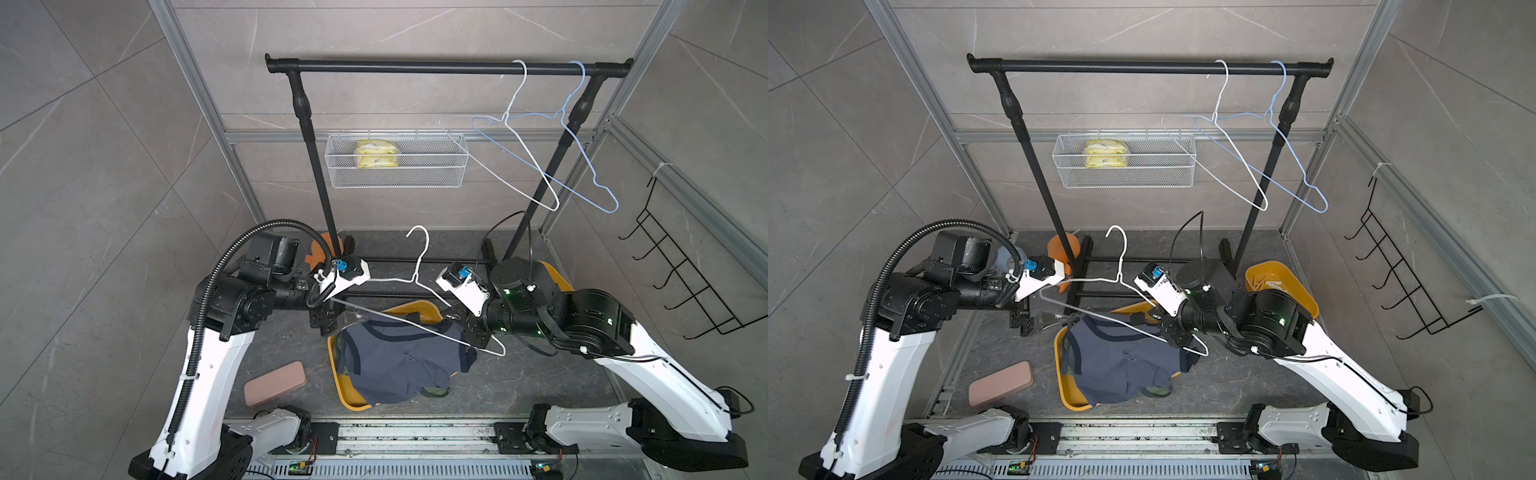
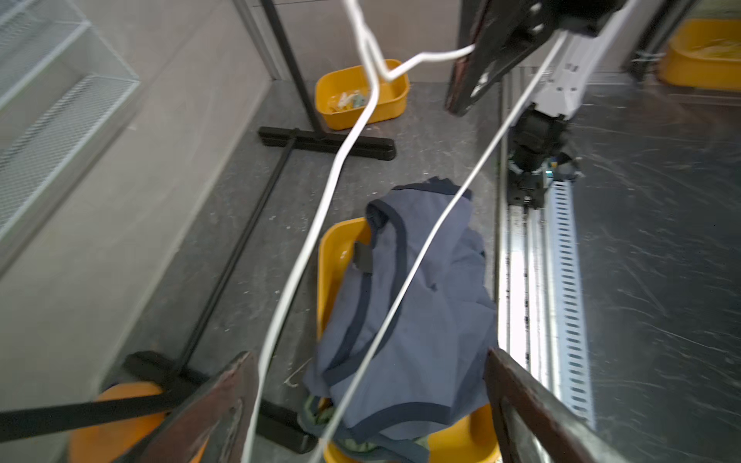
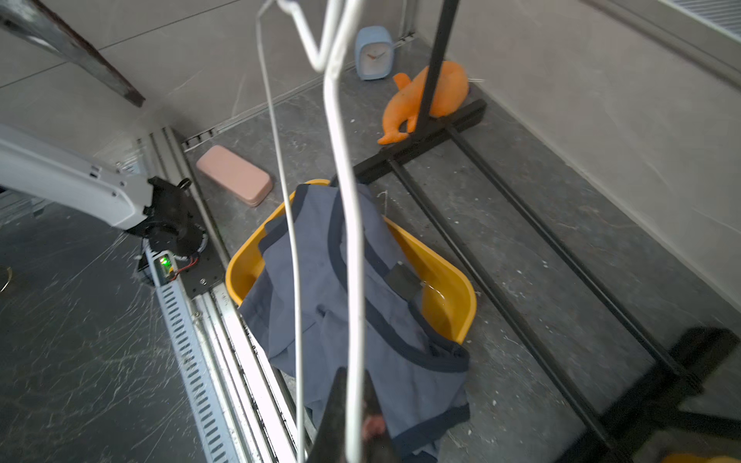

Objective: Remove the clothespins securing tank tops to the hanger
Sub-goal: Place the hanger on the clothesline.

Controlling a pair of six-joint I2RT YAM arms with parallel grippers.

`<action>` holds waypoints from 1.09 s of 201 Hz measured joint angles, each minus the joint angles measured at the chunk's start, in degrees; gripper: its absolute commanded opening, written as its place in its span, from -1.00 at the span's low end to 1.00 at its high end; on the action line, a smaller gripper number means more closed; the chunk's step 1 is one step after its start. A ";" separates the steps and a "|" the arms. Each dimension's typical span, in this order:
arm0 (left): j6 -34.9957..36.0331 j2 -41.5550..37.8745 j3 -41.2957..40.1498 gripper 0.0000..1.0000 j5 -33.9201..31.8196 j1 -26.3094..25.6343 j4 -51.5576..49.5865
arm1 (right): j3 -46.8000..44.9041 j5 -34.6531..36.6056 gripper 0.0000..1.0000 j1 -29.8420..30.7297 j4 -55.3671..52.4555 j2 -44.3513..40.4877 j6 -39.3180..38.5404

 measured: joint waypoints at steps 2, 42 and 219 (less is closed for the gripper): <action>-0.63 0.00 0.20 0.90 -0.85 0.00 0.72 | 0.42 0.57 -1.00 -0.02 -0.17 0.00 0.11; -11.82 -0.33 1.53 0.92 -19.91 0.02 13.57 | 14.56 13.99 -1.00 -0.13 -3.98 3.89 3.37; -20.79 -7.72 -29.29 0.94 -23.67 0.13 23.93 | 44.46 26.51 -1.00 -16.87 17.18 34.32 0.59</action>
